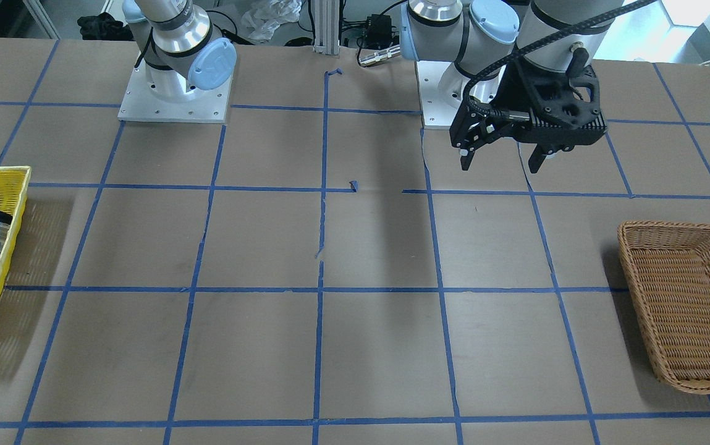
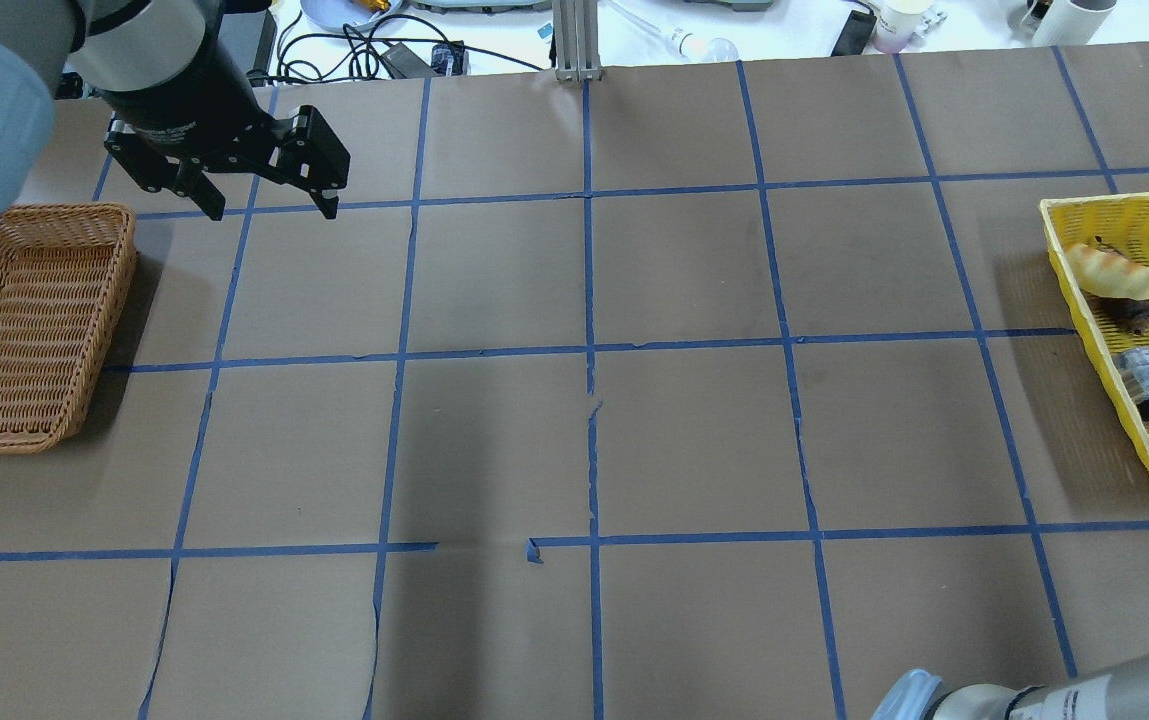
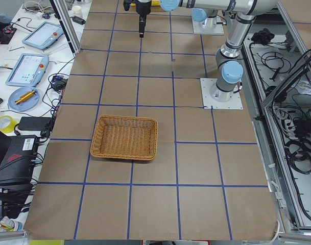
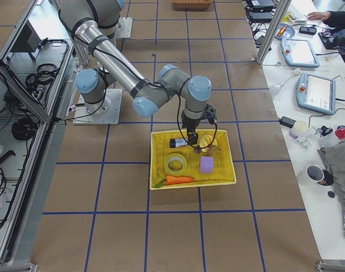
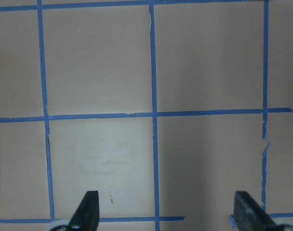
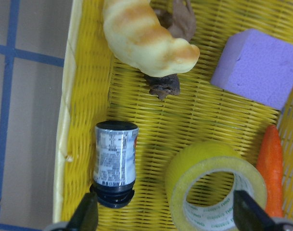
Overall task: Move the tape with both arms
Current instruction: 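Reach the right gripper down into the yellow basket over the tape roll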
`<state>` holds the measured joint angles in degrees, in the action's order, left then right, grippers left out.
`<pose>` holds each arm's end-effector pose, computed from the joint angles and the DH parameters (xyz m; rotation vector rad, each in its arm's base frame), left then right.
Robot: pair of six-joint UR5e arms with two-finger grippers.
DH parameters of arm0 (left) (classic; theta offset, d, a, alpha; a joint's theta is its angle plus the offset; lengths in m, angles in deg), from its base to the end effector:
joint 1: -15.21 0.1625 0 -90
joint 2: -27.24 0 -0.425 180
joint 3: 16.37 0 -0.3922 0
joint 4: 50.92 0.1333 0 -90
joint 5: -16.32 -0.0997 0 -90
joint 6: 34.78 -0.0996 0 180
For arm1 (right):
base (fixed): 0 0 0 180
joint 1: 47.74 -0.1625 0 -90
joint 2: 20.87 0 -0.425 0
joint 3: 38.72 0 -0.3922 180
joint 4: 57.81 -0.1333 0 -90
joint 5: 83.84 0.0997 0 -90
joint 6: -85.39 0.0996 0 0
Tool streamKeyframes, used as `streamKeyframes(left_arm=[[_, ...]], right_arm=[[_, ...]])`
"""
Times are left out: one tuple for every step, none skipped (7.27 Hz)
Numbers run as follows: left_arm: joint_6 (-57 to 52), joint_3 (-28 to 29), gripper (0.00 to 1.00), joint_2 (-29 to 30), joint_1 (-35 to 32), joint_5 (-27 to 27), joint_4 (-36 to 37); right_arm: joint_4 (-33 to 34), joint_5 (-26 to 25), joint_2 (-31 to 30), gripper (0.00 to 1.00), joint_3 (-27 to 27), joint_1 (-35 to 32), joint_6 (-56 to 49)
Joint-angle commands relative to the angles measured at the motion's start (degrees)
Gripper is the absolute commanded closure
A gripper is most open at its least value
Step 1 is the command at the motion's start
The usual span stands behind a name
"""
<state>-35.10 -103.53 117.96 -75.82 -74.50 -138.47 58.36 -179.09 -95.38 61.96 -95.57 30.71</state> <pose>-0.1409 -0.5021 0.5106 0.0359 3.1251 -0.1248 -0.2874 -0.5023 0.2999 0.3355 -3.0607 -0.1056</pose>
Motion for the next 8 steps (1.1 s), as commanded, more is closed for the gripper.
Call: streamKeyframes(left_arm=[[-0.02, -0.03, 0.00, -0.02, -0.02, 0.02, 0.01], [-0.02, -0.11, 0.00, -0.02, -0.02, 0.02, 0.01], [0.06, -0.12, 0.00, -0.02, -0.02, 0.02, 0.01], [0.06, -0.12, 0.00, 0.06, -0.02, 0.02, 0.01], [0.06, -0.12, 0.00, 0.06, -0.02, 0.02, 0.01], [-0.02, -0.12, 0.00, 0.06, -0.02, 0.02, 0.01], [-0.20, -0.12, 0.00, 0.06, -0.02, -0.06, 0.01], [-0.20, -0.20, 0.00, 0.06, -0.02, -0.06, 0.01]], right_arm=[[15.24, -0.81, 3.13, 0.00, 8.80, 2.64, -0.25], [15.75, -0.90, 3.93, 0.00, 9.35, 4.39, -0.42], [15.67, -1.08, 4.02, 0.00, 9.36, 4.85, -0.16], [15.49, -2.21, 4.03, 0.00, 9.36, 5.20, 0.54], [15.49, -2.74, 4.37, 0.00, 9.44, 5.81, 0.63], [15.49, -2.75, 4.90, 0.04, 9.36, 6.25, 0.63], [15.40, -2.66, 5.51, 0.27, 9.36, 6.26, 1.42], [15.32, -2.14, 5.61, 0.54, 9.36, 6.26, 2.56]])
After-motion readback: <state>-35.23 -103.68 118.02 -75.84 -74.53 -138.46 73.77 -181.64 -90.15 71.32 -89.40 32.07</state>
